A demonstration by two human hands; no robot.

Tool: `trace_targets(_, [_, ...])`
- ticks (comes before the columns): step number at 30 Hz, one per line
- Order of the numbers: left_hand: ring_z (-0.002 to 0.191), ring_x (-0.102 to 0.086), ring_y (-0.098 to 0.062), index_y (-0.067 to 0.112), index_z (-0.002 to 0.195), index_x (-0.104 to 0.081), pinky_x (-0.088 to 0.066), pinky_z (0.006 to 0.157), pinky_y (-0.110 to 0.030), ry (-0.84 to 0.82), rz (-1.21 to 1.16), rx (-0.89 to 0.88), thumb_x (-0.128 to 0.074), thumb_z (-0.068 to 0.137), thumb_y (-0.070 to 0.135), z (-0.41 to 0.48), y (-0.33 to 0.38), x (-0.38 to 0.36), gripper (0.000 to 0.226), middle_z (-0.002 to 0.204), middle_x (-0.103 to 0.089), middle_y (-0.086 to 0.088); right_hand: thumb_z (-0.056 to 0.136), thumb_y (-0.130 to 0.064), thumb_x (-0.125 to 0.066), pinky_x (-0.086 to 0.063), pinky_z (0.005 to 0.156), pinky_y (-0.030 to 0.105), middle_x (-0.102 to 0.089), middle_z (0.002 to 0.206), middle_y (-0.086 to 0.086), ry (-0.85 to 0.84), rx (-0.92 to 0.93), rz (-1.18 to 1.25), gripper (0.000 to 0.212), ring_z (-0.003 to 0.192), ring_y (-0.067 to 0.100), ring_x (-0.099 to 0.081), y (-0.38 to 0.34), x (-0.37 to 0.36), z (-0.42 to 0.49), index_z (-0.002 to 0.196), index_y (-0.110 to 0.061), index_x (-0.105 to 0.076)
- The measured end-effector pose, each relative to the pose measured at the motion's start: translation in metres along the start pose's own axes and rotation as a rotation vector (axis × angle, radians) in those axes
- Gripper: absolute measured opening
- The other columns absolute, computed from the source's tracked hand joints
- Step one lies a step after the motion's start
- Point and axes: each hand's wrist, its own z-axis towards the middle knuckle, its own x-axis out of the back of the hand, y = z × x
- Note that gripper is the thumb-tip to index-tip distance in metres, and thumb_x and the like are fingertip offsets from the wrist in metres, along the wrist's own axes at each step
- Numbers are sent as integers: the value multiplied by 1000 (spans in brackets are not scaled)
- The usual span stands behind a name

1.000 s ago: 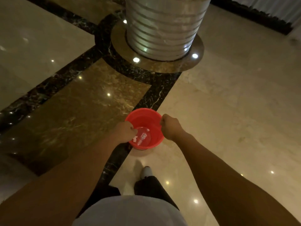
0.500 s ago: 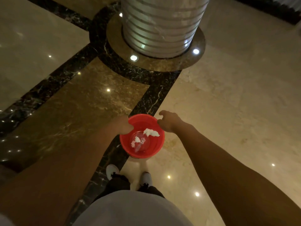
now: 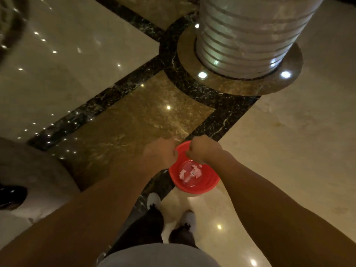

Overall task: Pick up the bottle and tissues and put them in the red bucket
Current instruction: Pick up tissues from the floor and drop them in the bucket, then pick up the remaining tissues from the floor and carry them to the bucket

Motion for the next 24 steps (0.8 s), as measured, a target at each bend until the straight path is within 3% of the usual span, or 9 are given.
trace_targets(3, [67,-60,-27,19,60,-53,-41,57,-31,32,85,95,-53,84,40,-32,-16,1,32,66,-59,-3,84,-21,-55,-33,45,24,-46,62,-4,-55,157,-73,13,58,15,-50,-40,-1,-9,75,-14,-61])
trace_targets(6, [81,-65,-27,17,85,-67,-44,62,-31,46,54,171,-54,83,36,-57,-44,0,23,88,-68,-6,79,-20,-56,-49,60,33,-56,75,2,-45,242,-79,10,73,25,-60,-72,-7,-22,71,-15,-56])
trace_targets(8, [84,-64,-26,14,90,-67,-46,66,-32,32,11,238,-54,85,32,-75,-64,-1,22,93,-67,-7,79,-19,-56,-53,64,37,-62,83,4,-17,275,-118,8,75,26,-61,-91,-9,-30,78,-15,-62])
trace_targets(10, [82,-64,-24,16,91,-68,-49,68,-31,43,-25,274,-54,84,30,-97,-81,3,21,90,-66,-5,80,-18,-60,-51,63,35,-61,81,4,9,309,-172,6,74,25,-60,-115,-10,-38,81,-14,-65])
trace_targets(13, [66,-55,-15,21,81,-63,-44,59,-28,94,-66,301,-55,81,33,-141,-107,8,15,71,-56,5,81,-17,-64,-54,67,36,-62,84,4,23,325,-246,5,75,24,-62,-159,-13,-49,86,-16,-66])
trace_targets(15, [66,-55,-14,23,78,-59,-44,59,-28,123,-132,321,-55,81,36,-181,-134,8,13,73,-58,5,80,-16,-64,-50,63,34,-62,83,3,21,376,-294,7,71,23,-59,-207,-25,-61,87,-17,-65])
trace_targets(18, [77,-60,-18,23,91,-62,-47,64,-30,174,-138,362,-54,86,38,-247,-183,-3,18,88,-63,3,80,-18,-64,-41,59,33,-52,73,0,4,481,-363,4,64,20,-51,-289,-56,-91,80,-19,-59])
trace_targets(20, [78,-60,-23,20,88,-61,-44,63,-32,194,-132,419,-51,86,40,-307,-226,-15,22,85,-59,-1,81,-20,-64,-43,62,33,-59,83,3,-21,577,-395,5,76,24,-61,-353,-84,-122,79,-20,-59])
trace_targets(24, [76,-58,-25,20,85,-58,-47,66,-35,216,-144,641,-51,84,41,-433,-323,-53,23,84,-59,-5,87,-20,-60,-44,67,36,-63,105,10,-81,772,-499,19,93,28,-61,-480,-164,-169,105,-15,-64])
